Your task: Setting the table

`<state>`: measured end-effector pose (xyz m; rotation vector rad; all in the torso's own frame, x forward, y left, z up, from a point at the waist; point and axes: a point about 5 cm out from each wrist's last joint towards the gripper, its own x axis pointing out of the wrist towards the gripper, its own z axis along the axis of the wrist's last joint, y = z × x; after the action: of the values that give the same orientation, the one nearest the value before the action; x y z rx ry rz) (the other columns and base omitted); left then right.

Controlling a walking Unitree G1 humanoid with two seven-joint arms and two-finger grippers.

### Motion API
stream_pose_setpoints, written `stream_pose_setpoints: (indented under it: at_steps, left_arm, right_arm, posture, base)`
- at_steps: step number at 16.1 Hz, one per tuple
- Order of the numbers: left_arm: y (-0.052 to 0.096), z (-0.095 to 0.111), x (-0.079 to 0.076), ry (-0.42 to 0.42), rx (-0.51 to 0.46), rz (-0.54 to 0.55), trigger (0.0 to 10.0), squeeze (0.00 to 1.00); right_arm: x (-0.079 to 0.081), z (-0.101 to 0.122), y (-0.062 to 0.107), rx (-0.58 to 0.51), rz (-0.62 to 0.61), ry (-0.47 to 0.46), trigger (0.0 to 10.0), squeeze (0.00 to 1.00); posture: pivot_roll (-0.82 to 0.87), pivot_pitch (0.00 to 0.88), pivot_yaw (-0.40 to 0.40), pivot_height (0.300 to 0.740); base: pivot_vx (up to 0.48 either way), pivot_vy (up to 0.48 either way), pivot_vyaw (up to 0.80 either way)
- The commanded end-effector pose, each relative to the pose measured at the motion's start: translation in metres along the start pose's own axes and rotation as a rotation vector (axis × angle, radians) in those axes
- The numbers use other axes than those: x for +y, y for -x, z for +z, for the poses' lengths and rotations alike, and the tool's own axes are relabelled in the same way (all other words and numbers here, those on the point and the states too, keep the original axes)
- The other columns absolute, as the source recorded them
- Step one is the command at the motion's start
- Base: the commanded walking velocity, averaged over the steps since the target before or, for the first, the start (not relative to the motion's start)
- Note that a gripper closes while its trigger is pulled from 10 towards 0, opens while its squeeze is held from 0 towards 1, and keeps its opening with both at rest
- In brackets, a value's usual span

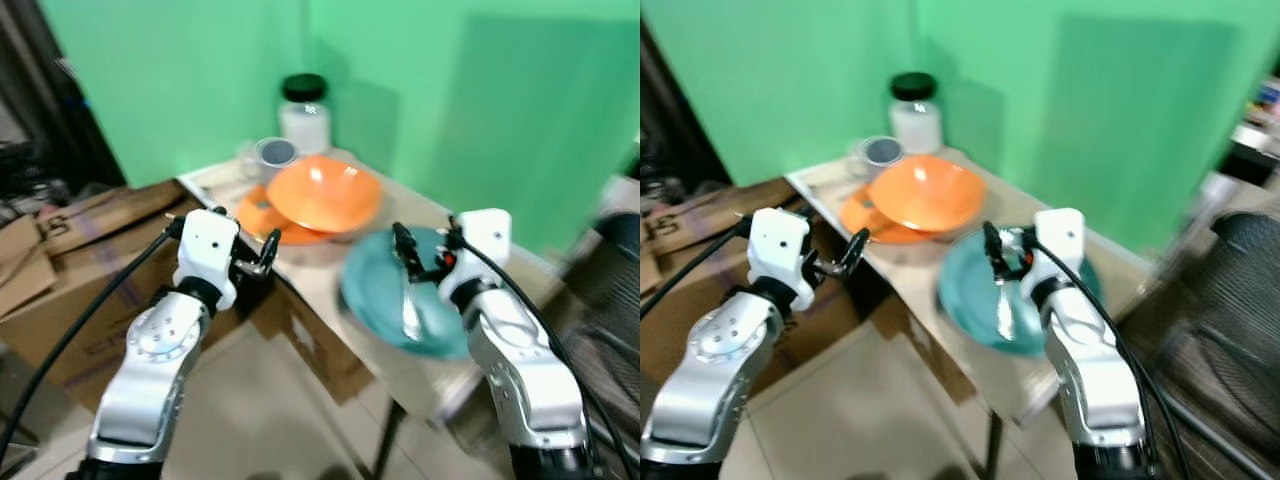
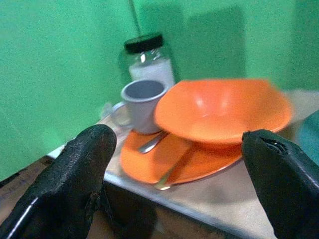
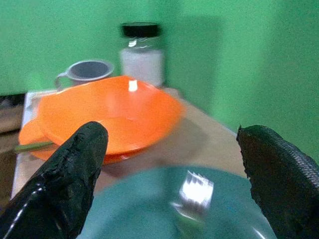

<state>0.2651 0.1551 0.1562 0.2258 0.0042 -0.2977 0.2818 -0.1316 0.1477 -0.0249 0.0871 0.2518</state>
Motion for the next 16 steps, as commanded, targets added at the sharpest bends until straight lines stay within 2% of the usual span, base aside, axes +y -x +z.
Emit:
stream_pose_setpoints:
  at_steps: [1, 3, 5, 6, 8, 9, 10, 12, 13, 14, 15, 16]
  left_arm:
    - [0.003, -0.002, 0.0, -0.008, 0.017, -0.047, 10.0, 0.0]
    - [0.007, -0.005, -0.004, -0.031, 0.043, -0.144, 10.0, 0.0]
    - [0.013, -0.008, -0.009, -0.043, 0.069, -0.235, 10.0, 0.0]
    - [0.018, -0.011, -0.01, -0.048, 0.091, -0.297, 10.0, 0.0]
    - [0.021, -0.014, -0.01, -0.057, 0.112, -0.331, 10.0, 0.0]
    - [0.027, -0.02, -0.009, -0.087, 0.154, -0.38, 10.0, 0.0]
    - [0.034, -0.022, -0.009, -0.095, 0.181, -0.425, 10.0, 0.0]
    - [0.037, -0.023, -0.008, -0.092, 0.19, -0.432, 10.0, 0.0]
    - [0.037, -0.023, -0.009, -0.091, 0.192, -0.438, 10.0, 0.0]
    - [0.039, -0.023, -0.011, -0.089, 0.193, -0.445, 10.0, 0.0]
    - [0.04, -0.023, -0.013, -0.085, 0.192, -0.45, 10.0, 0.0]
    - [0.041, -0.023, -0.014, -0.082, 0.191, -0.452, 10.0, 0.0]
  right_arm:
    - [0.007, -0.004, -0.004, 0.07, 0.043, 0.016, 10.0, 0.0]
    - [0.006, -0.002, -0.012, 0.124, 0.053, -0.004, 10.0, 0.0]
    - [0.004, -0.003, -0.016, 0.222, 0.033, -0.005, 10.0, 0.0]
    - [0.002, -0.006, -0.019, 0.311, 0.008, -0.01, 10.0, 0.0]
    - [0.001, -0.008, -0.02, 0.365, -0.007, -0.015, 10.0, 0.0]
    - [-0.001, -0.012, -0.02, 0.443, -0.022, -0.021, 10.0, 0.0]
    - [0.003, -0.017, -0.019, 0.53, -0.024, -0.065, 10.0, 0.0]
    - [0.01, -0.021, -0.018, 0.584, -0.013, -0.096, 10.0, 0.0]
    - [0.011, -0.023, -0.018, 0.594, -0.017, -0.097, 9.1, 0.0]
    - [0.013, -0.028, -0.017, 0.631, -0.029, -0.113, 2.1, 0.0]
    - [0.012, -0.032, -0.016, 0.671, -0.066, -0.15, 0.6, 0.0]
    - [0.011, -0.035, -0.015, 0.689, -0.085, -0.179, 0.0, 0.0]
  posture:
    - [0.1, 0.0, 0.028, 0.74]
    - [0.1, 0.0, 0.023, 0.74]
    - [0.11, 0.0, 0.013, 0.74]
    - [0.11, 0.0, 0.006, 0.74]
    - [0.12, 0.0, -0.003, 0.74]
    - [0.12, 0.0, -0.016, 0.74]
    - [0.13, 0.0, -0.025, 0.74]
    - [0.13, 0.0, -0.026, 0.74]
    - [0.13, 0.0, -0.029, 0.74]
    - [0.13, 0.0, -0.032, 0.74]
    - [0.14, 0.0, -0.042, 0.74]
    - [0.14, 0.0, -0.048, 0.74]
  base:
    - [0.0, 0.0, 0.0]
    - [0.0, 0.0, 0.0]
    - [0.0, 0.0, 0.0]
    - [0.0, 0.0, 0.0]
    - [0.0, 0.0, 0.0]
    - [0.0, 0.0, 0.0]
    - [0.0, 0.0, 0.0]
    - [0.0, 0.0, 0.0]
    - [0.0, 0.0, 0.0]
    - [0.0, 0.0, 0.0]
    - [0.0, 0.0, 0.0]
    - [0.0, 0.0, 0.0]
